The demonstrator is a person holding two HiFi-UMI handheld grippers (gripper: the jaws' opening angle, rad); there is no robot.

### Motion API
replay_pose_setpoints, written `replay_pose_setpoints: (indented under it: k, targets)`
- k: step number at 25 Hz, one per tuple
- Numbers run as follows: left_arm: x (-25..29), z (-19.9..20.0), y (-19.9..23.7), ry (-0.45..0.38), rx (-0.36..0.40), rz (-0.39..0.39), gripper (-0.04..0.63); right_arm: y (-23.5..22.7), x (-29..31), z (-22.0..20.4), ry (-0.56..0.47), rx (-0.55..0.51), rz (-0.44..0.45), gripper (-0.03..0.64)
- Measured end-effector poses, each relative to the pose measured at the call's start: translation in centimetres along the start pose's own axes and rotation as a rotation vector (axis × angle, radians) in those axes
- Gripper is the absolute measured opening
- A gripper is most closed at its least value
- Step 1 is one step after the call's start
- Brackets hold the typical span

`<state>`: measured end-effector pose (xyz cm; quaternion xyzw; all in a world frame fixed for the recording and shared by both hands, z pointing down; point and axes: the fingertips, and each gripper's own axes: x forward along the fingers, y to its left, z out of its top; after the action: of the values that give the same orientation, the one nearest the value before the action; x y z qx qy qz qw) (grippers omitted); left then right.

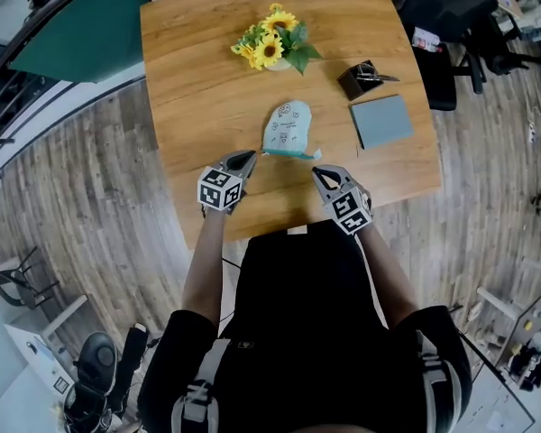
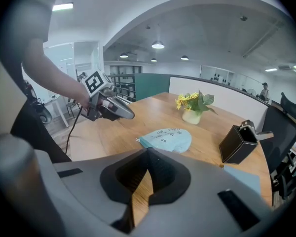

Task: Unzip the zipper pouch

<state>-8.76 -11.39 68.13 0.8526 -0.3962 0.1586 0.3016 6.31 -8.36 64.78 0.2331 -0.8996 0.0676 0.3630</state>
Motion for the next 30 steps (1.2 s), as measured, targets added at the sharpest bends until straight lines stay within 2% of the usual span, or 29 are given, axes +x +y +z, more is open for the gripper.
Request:
replay_pose_setpoints:
  k: [8,16,21,30]
  targets:
    - [4.1,-1.4,1.9,0.081,-0.025,0.026,-0.002,-2.0,-0.1,-0.9,0.034,-0.001,0.009,0.003]
    - [6.7,-2.6,3.4,0.149,-0.012,0.080,0.013,-3.2,-0.2,-2.4,0.055,0.012,0.024,0.003]
    - [7.4,-3.3,3.9,0.183,-0.034,0.096,0.067,-3.7,-0.5,-3.1,0.073,0.014,0.025,0.003]
    - [8.7,-3.7,4.4,0.227,-0.017,0.151,0.146,-4.1,-0.7,-4.4,0.099,0.033,0.033,0.003]
